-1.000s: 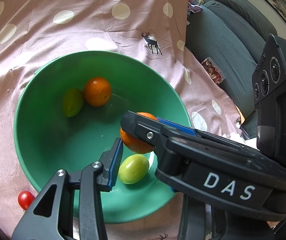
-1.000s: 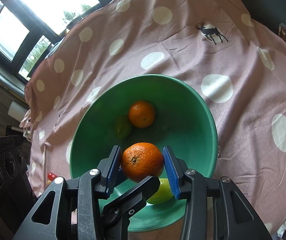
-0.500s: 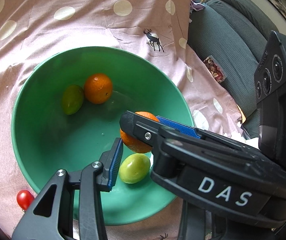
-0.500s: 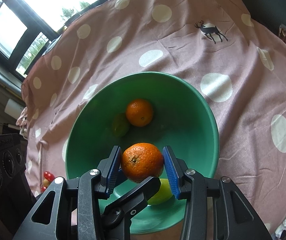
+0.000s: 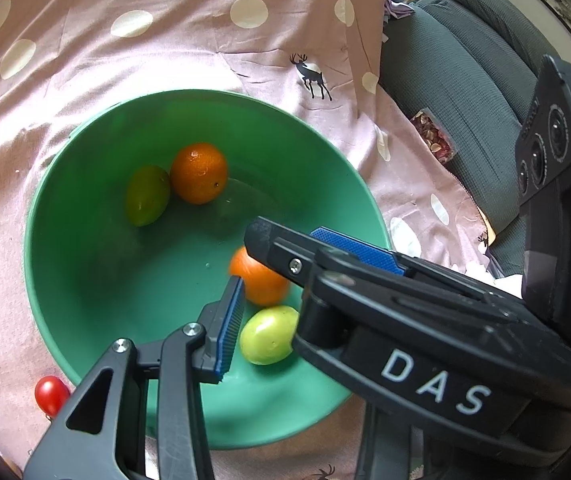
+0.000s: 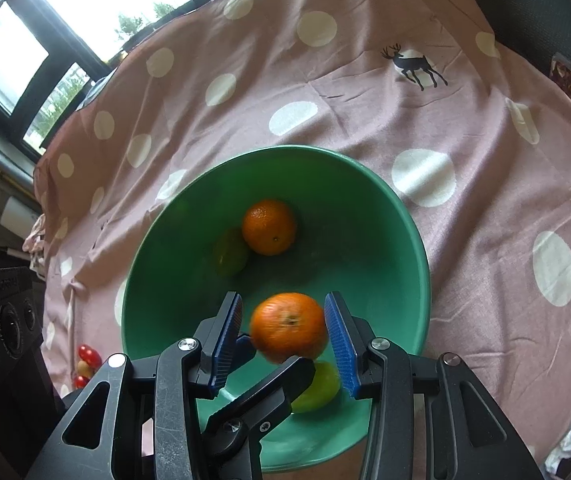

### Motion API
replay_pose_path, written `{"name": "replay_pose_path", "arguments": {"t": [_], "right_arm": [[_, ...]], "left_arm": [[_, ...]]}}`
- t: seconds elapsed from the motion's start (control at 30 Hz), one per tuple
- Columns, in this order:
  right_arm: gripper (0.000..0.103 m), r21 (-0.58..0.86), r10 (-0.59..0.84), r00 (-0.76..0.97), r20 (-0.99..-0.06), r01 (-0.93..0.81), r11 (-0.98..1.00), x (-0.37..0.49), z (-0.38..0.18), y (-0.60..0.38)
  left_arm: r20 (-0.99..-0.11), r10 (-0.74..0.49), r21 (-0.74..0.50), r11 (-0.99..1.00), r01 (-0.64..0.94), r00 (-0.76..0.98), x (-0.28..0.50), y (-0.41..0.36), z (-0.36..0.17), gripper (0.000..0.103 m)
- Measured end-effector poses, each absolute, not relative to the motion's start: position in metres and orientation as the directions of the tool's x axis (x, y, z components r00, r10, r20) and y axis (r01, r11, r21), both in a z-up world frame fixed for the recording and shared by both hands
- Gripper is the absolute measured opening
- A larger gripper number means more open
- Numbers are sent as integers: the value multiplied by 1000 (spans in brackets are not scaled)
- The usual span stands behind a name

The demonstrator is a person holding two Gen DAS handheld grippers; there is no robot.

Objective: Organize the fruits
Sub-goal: 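Open the right gripper to drop the orange into the green bowl, then move the right gripper to a red cherry tomato while the left gripper approaches the tomato cluster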

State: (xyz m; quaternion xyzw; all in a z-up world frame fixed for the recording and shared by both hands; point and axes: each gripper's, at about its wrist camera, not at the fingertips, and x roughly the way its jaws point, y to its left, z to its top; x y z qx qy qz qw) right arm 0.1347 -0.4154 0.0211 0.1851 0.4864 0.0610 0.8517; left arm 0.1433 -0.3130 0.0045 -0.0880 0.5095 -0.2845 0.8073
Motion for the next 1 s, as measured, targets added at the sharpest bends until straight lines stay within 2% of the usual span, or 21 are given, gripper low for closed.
{"name": "replay_pose_path", "arguments": {"t": [0.3, 0.37, 0.5, 0.57, 0.63, 1.0], "right_arm": [[48, 364, 251, 574, -779, 89, 927, 125, 35, -421], [53, 368, 253, 590, -767, 81, 926, 121, 40, -421], [53, 356, 248, 613, -750, 59, 933, 115, 50, -413], [58, 349, 246, 626, -740, 44, 936, 112, 56, -407], [61, 342, 248, 640, -727, 25, 939, 108, 62, -399], [67, 286, 288, 664, -690, -116, 951, 91, 84, -340]], "left_arm": [[-743, -528, -404, 844, 352, 411, 122, -282, 29, 47], [-730, -513, -395, 856, 334, 451, 113, -266, 36, 55], [-697, -484, -395, 875, 280, 530, 94, -225, 52, 60], [-674, -469, -402, 881, 250, 571, 83, -201, 60, 67], [-659, -437, -398, 893, 210, 612, 72, -176, 66, 72], [-669, -153, -323, 941, -98, 727, 24, -48, 71, 72]]}}
